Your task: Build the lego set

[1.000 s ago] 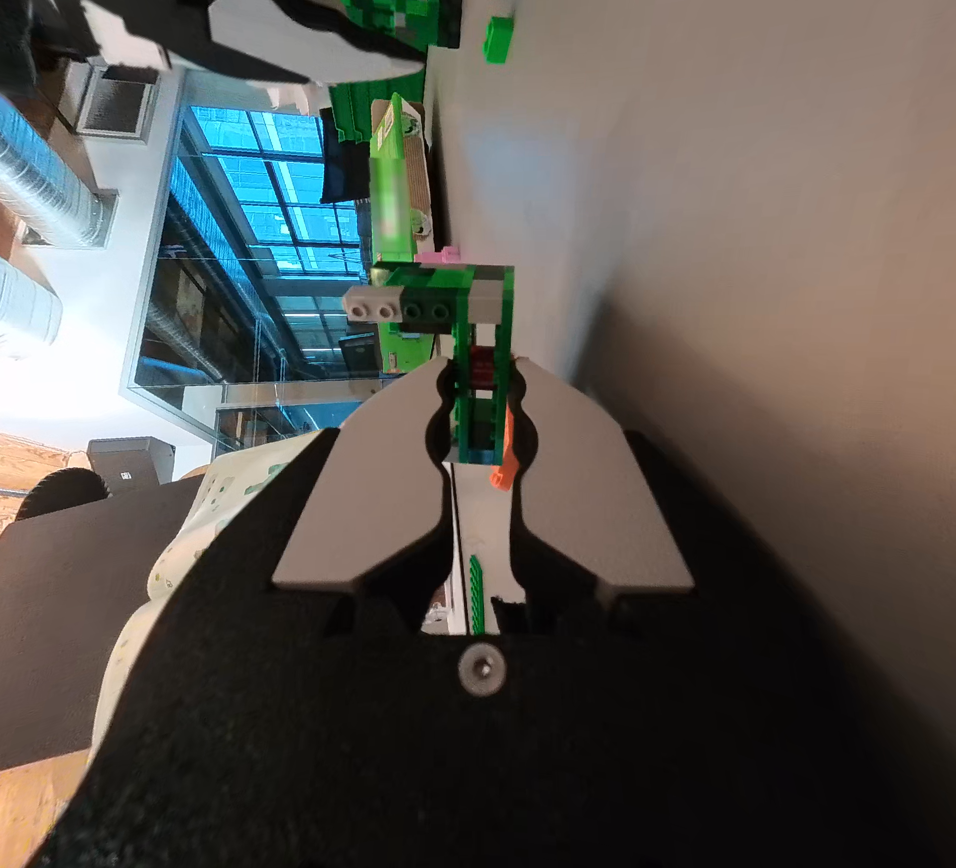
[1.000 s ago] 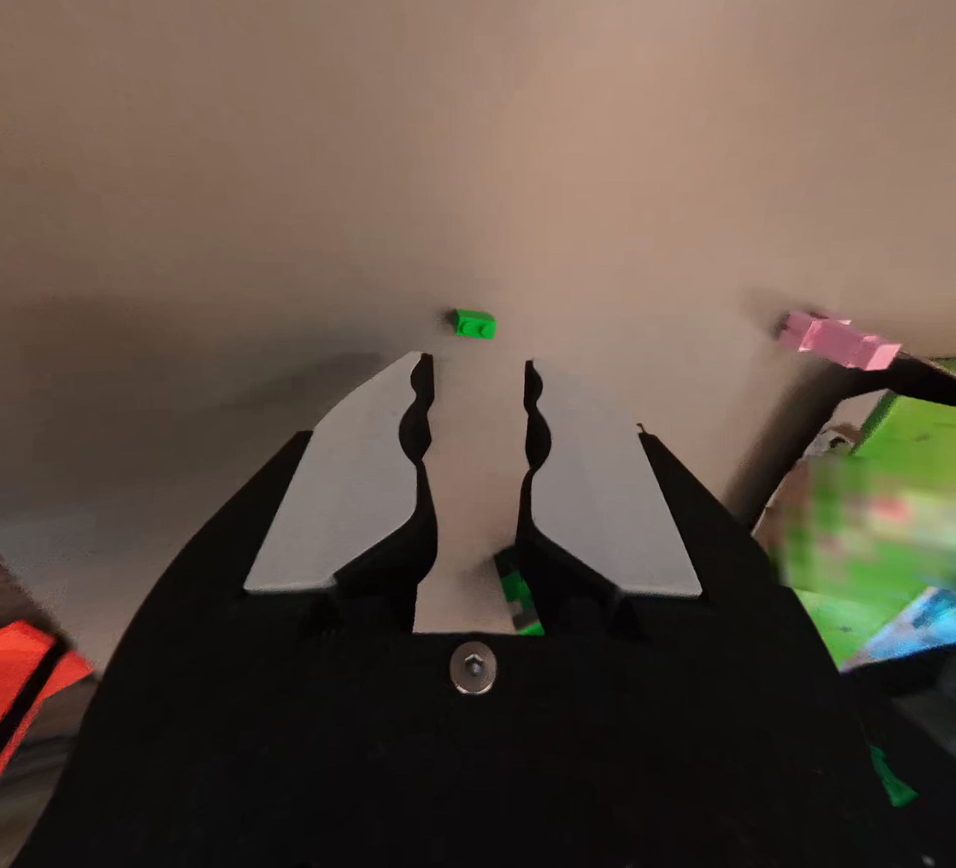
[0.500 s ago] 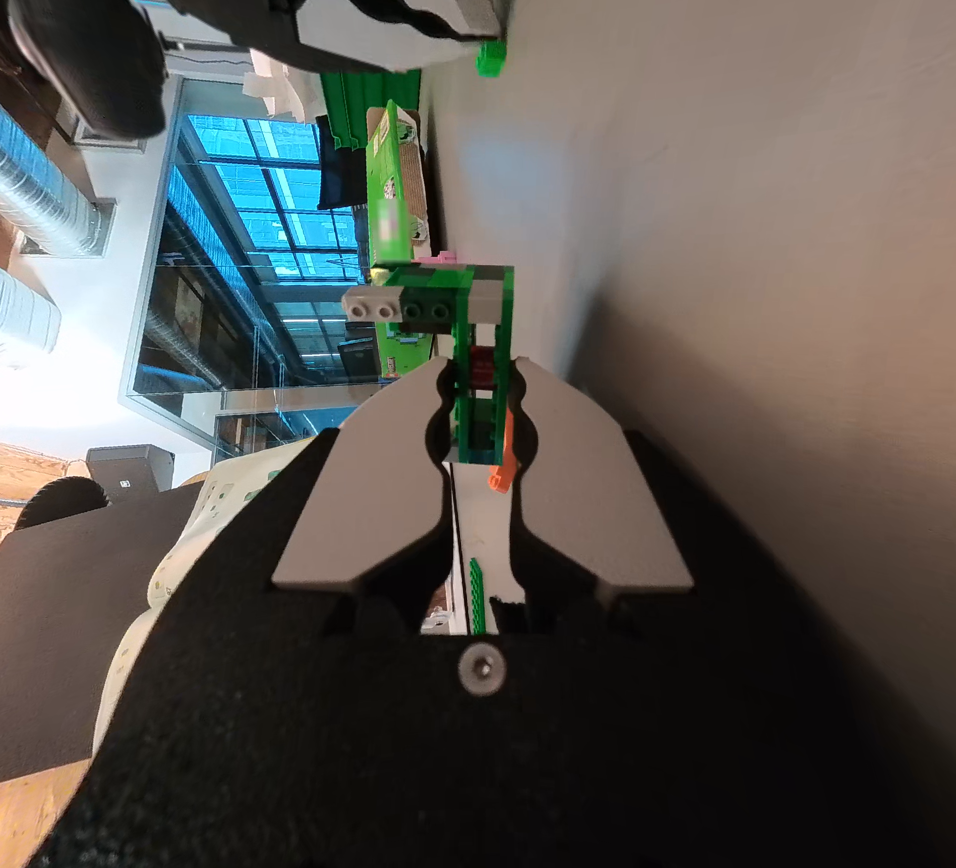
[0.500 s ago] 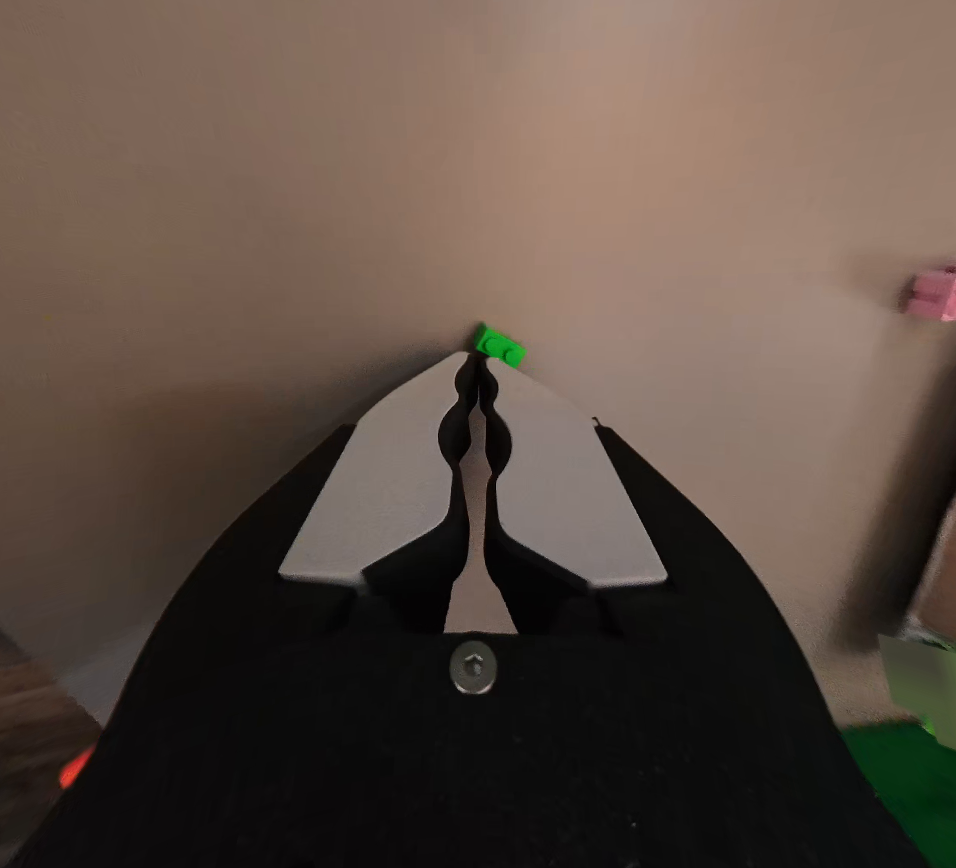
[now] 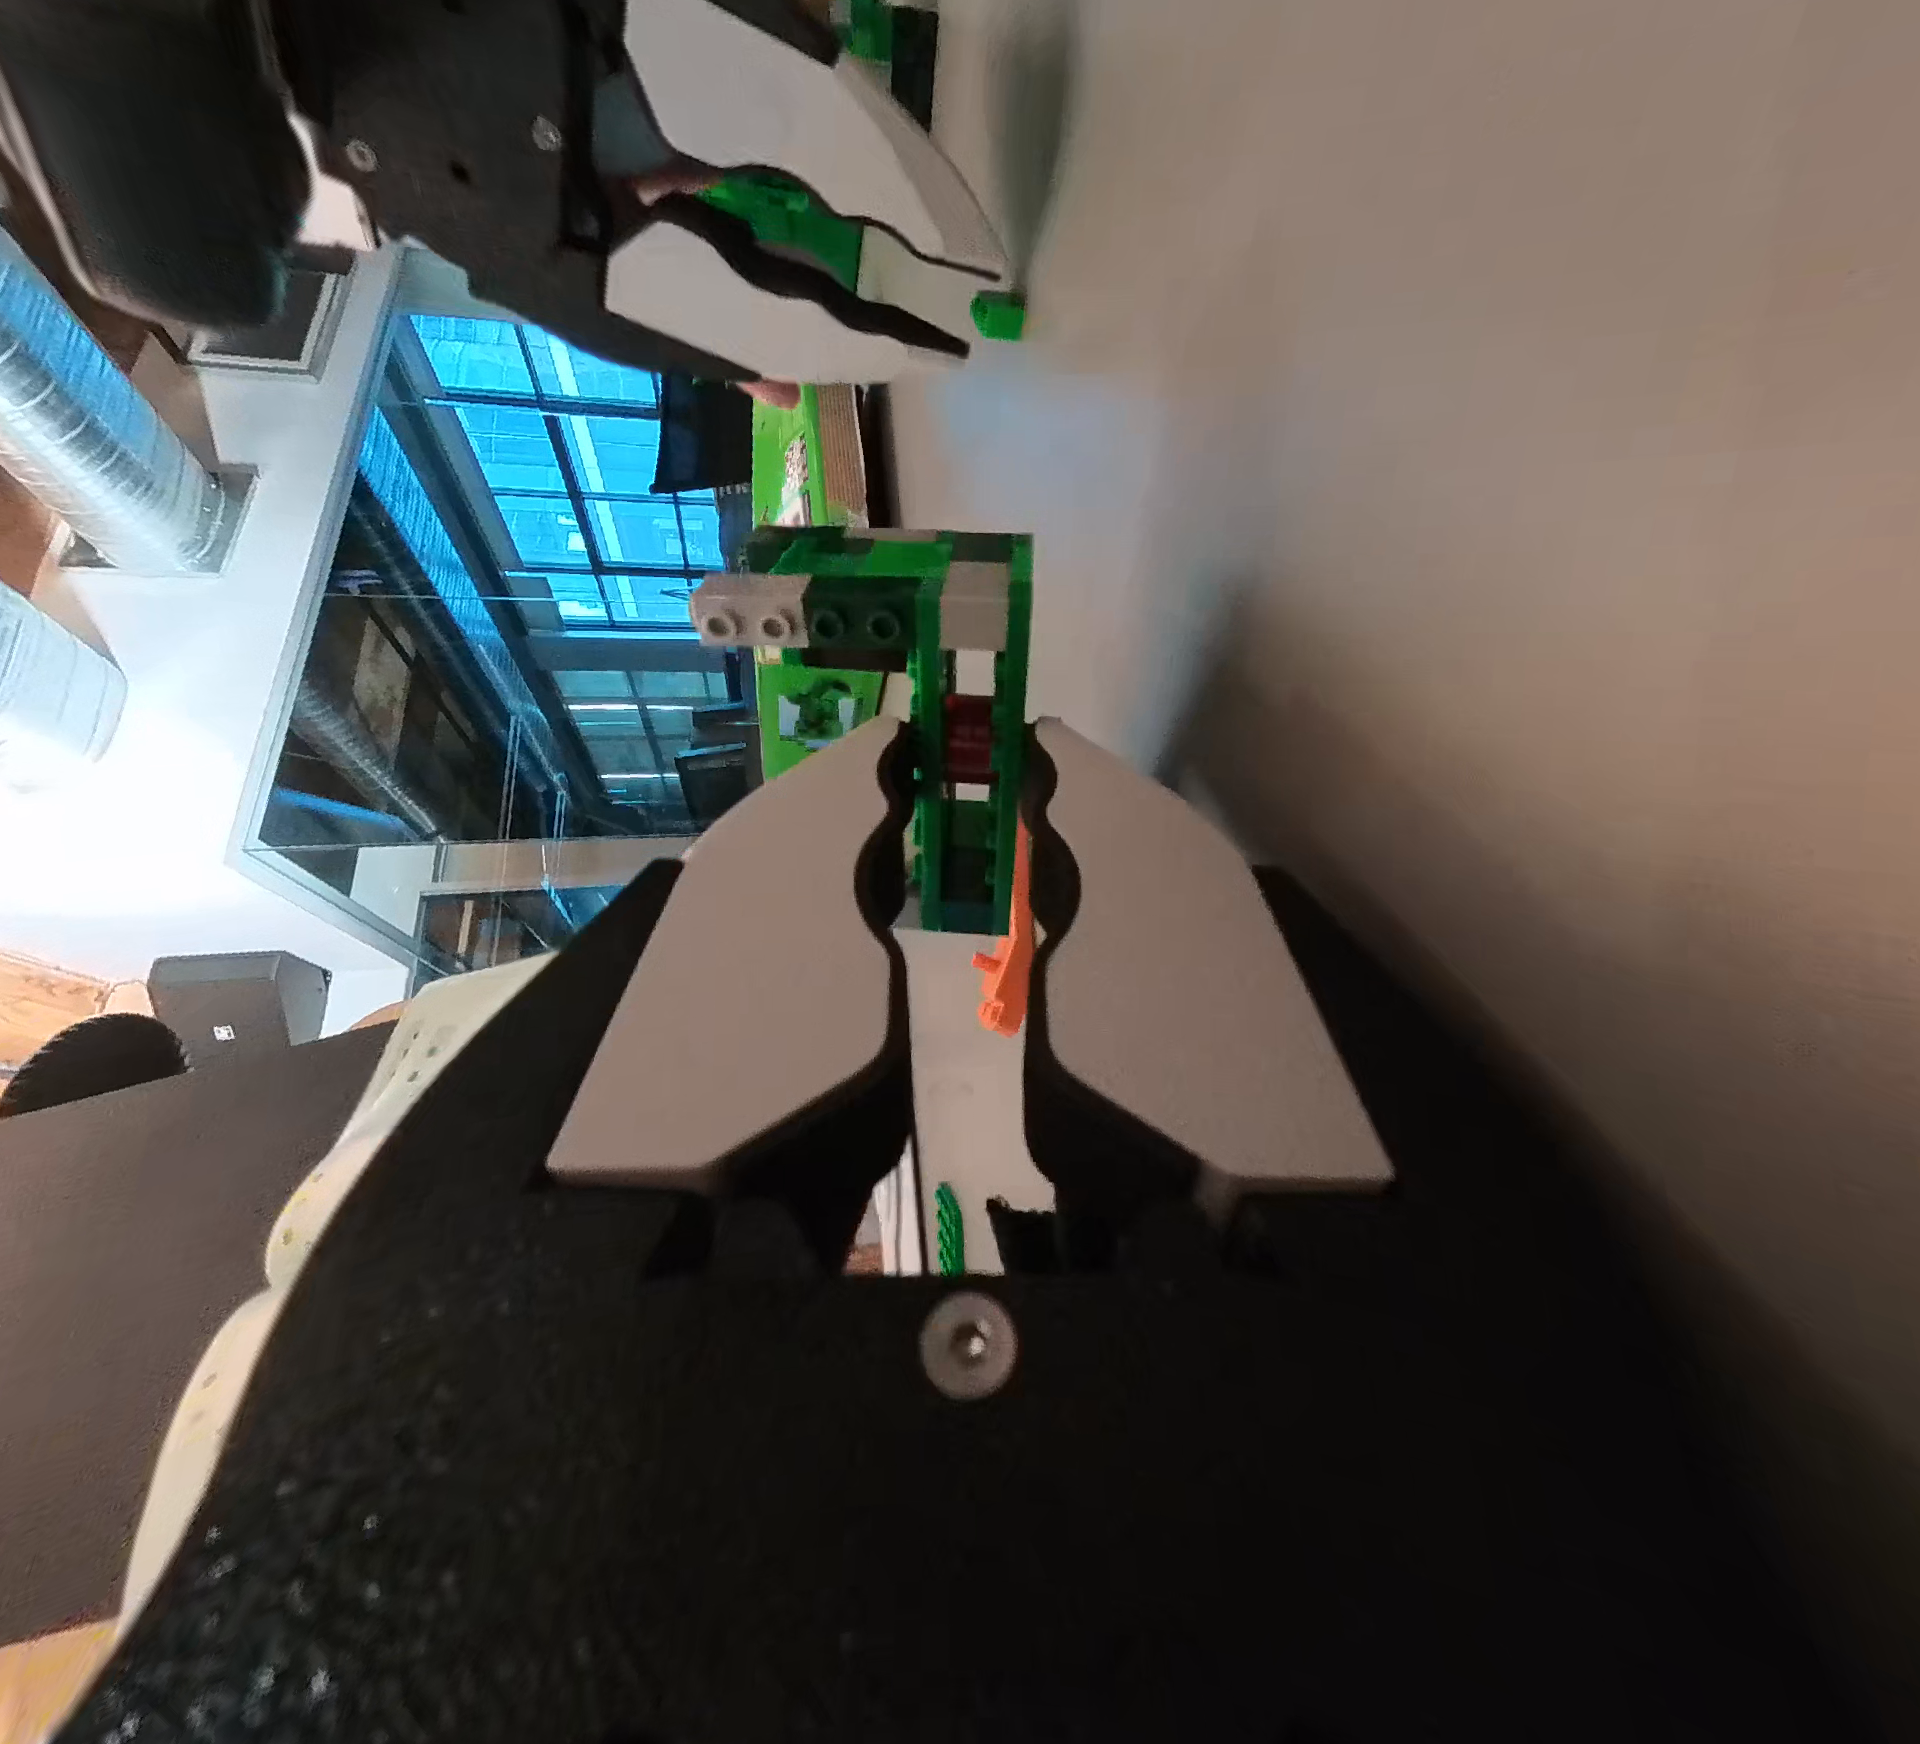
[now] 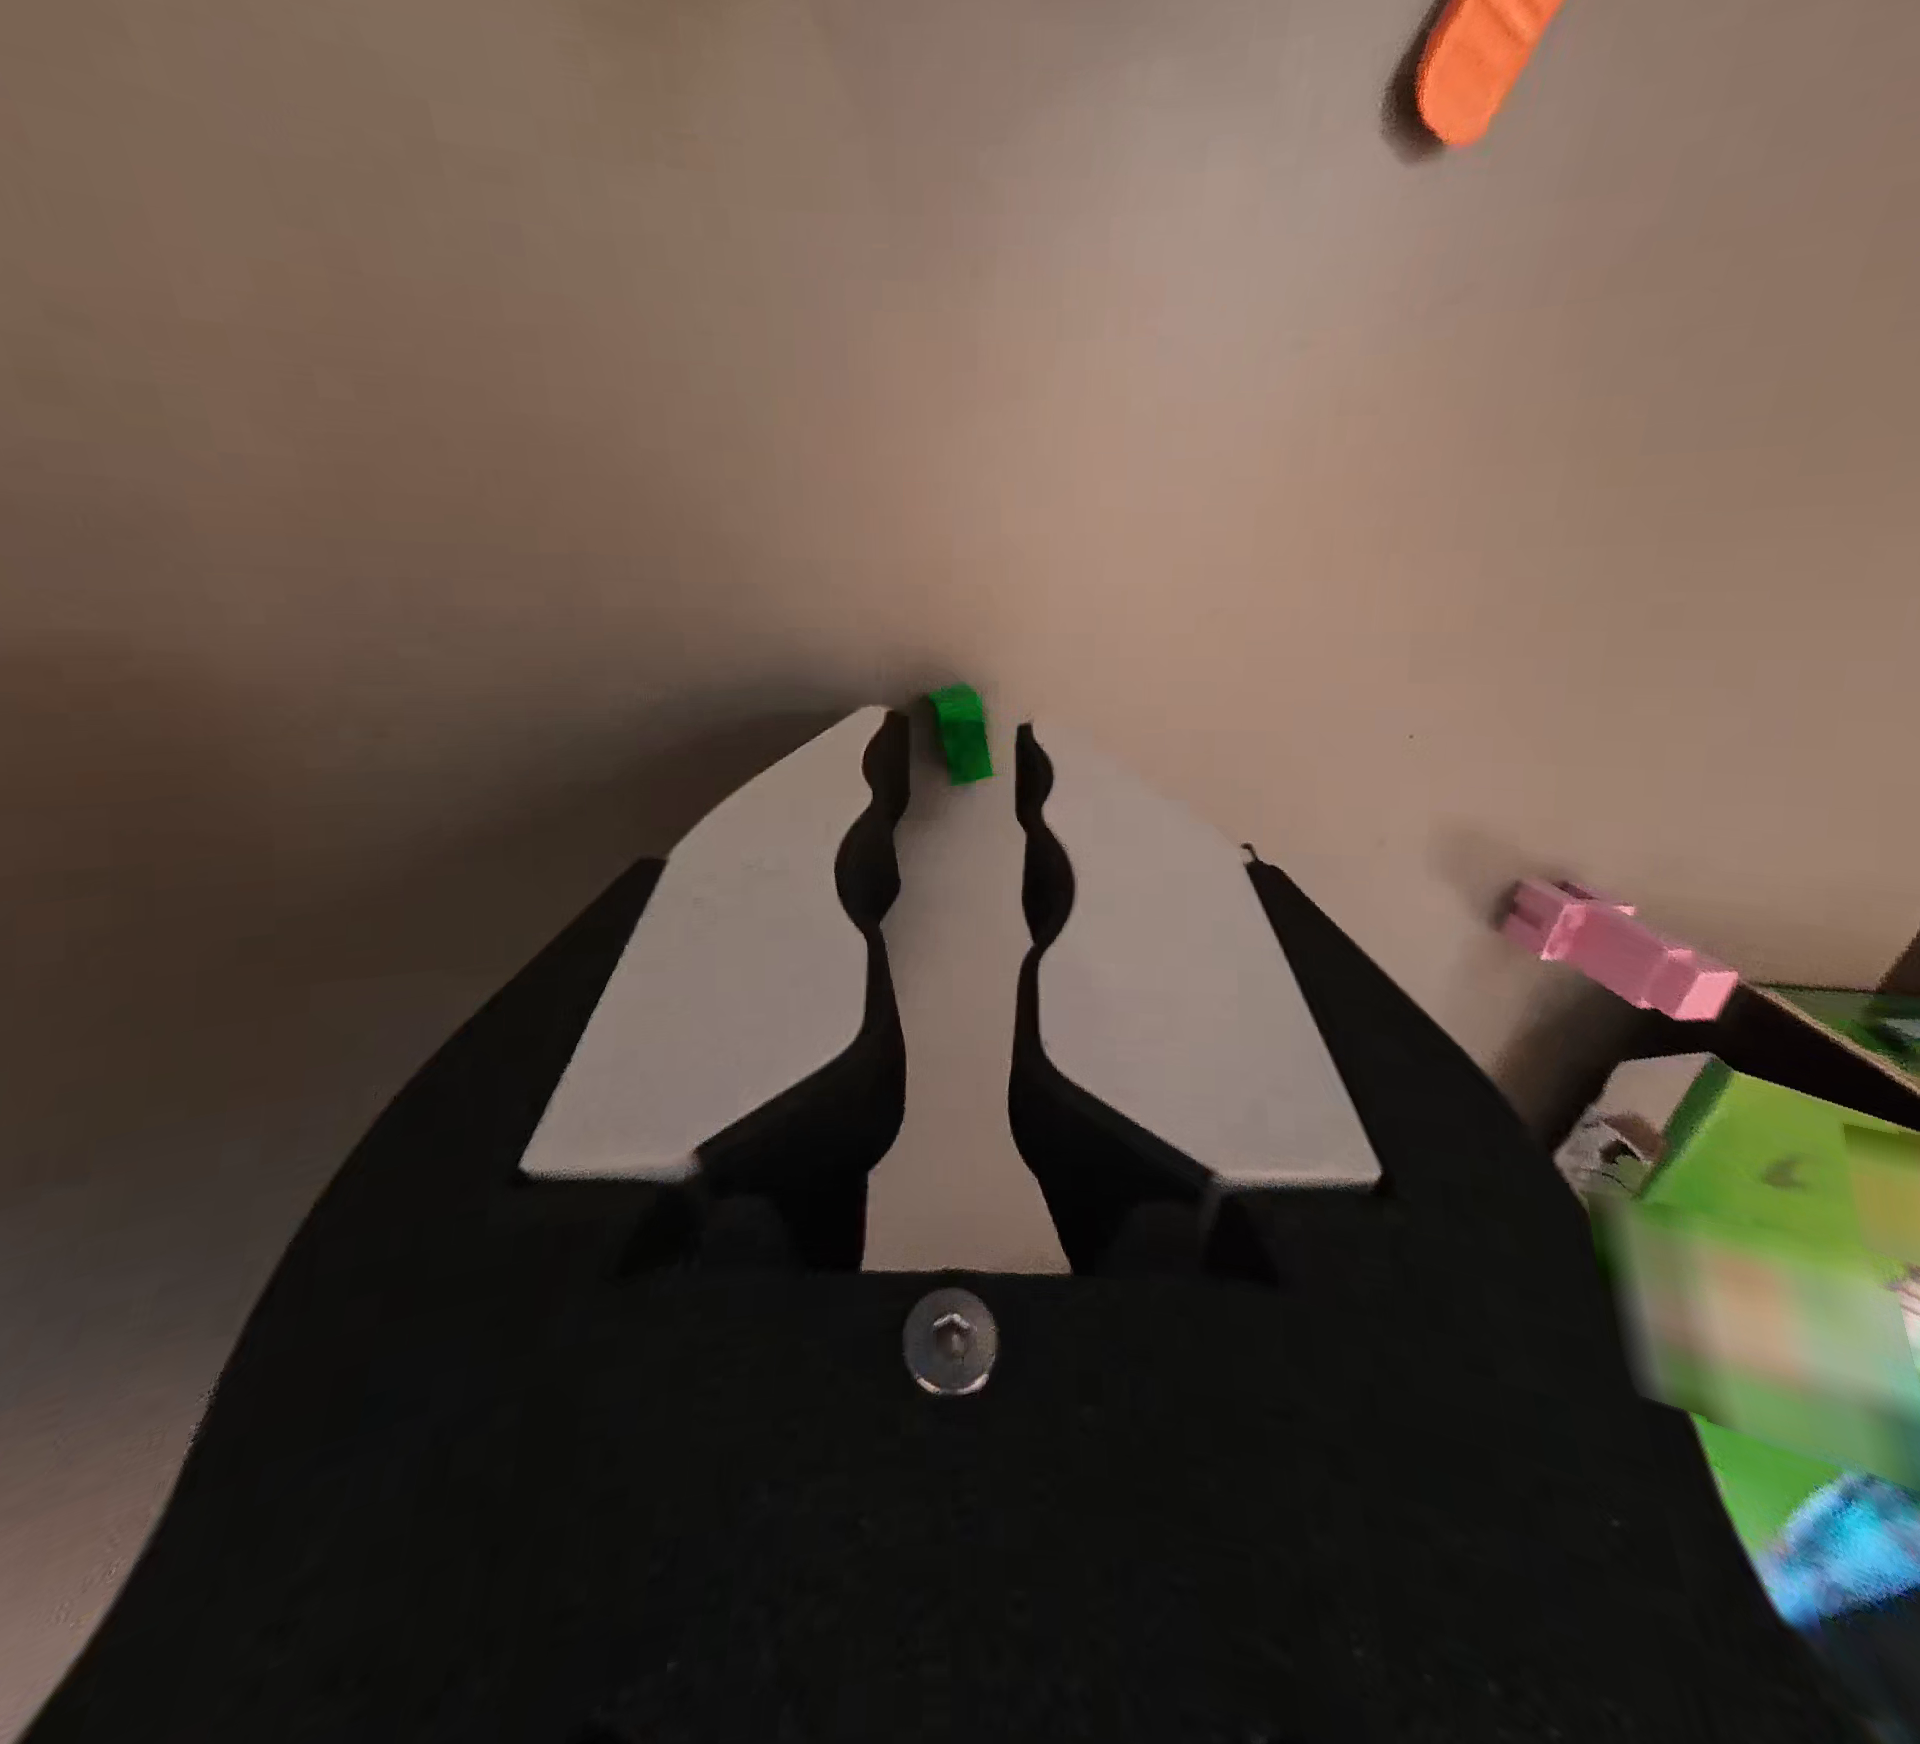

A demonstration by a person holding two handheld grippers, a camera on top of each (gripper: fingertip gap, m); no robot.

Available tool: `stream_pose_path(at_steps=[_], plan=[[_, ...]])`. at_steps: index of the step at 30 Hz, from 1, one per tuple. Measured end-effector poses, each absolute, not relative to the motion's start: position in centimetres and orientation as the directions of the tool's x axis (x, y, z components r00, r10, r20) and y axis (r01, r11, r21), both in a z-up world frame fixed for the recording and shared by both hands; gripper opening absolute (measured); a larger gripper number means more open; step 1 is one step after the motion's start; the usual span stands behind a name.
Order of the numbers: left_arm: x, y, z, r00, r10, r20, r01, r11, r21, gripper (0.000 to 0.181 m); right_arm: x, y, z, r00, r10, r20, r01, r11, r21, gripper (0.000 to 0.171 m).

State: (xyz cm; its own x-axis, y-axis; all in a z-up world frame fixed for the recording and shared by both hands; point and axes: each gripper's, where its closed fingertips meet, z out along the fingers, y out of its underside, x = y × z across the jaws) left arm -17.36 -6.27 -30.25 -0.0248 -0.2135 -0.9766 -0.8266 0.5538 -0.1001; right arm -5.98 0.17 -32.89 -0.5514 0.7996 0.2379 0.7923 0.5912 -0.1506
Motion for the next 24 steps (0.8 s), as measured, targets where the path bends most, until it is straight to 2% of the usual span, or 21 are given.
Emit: stream_pose_path(at_steps=[1,2,4,5,9,11,13,18,24], plan=[[-17.3,-6.3,-30.2,-0.028,-0.210,-0.977,-0.825,0.556,-0.096,0.019,-5.8,0.4,-33.1,-0.562,0.792,0.239,0.792,0.599,-0.121,0.018],[-17.3,-6.4,-30.2,-0.029,-0.208,-0.978,-0.823,0.560,-0.095,0.019,-5.7,0.5,-33.3,-0.566,0.791,0.231,0.795,0.599,-0.101,0.008],[-17.2,-6.5,-30.0,-0.024,-0.203,-0.979,-0.817,0.569,-0.098,0.019,-5.9,-0.1,-32.8,-0.558,0.806,0.195,0.803,0.584,-0.120,0.008],[-17.1,-6.6,-29.9,-0.019,-0.197,-0.980,-0.812,0.575,-0.100,0.019,-6.6,-0.6,-31.9,-0.542,0.821,0.180,0.805,0.569,-0.170,0.008],[-16.4,-7.5,-29.0,-0.006,-0.152,-0.988,-0.781,0.618,-0.090,0.019,-11.0,-5.5,-25.6,-0.527,0.846,0.078,0.714,0.491,-0.499,0.008],[-16.0,-8.0,-28.9,-0.020,-0.130,-0.991,-0.768,0.637,-0.068,0.019,-12.4,-7.6,-23.6,-0.576,0.814,0.075,0.664,0.520,-0.538,0.008],[-15.8,-8.2,-28.9,-0.038,-0.110,-0.993,-0.761,0.647,-0.043,0.019,-13.0,-9.2,-23.1,-0.623,0.780,0.058,0.655,0.560,-0.507,0.008],[-15.7,-8.4,-28.7,-0.040,-0.090,-0.995,-0.757,0.653,-0.028,0.019,-13.7,-10.1,-24.4,-0.674,0.736,0.069,0.676,0.651,-0.345,0.008],[-15.6,-8.6,-28.8,-0.051,-0.085,-0.995,-0.755,0.655,-0.017,0.019,-13.5,-9.9,-25.3,-0.688,0.724,0.051,0.691,0.675,-0.256,0.008]])
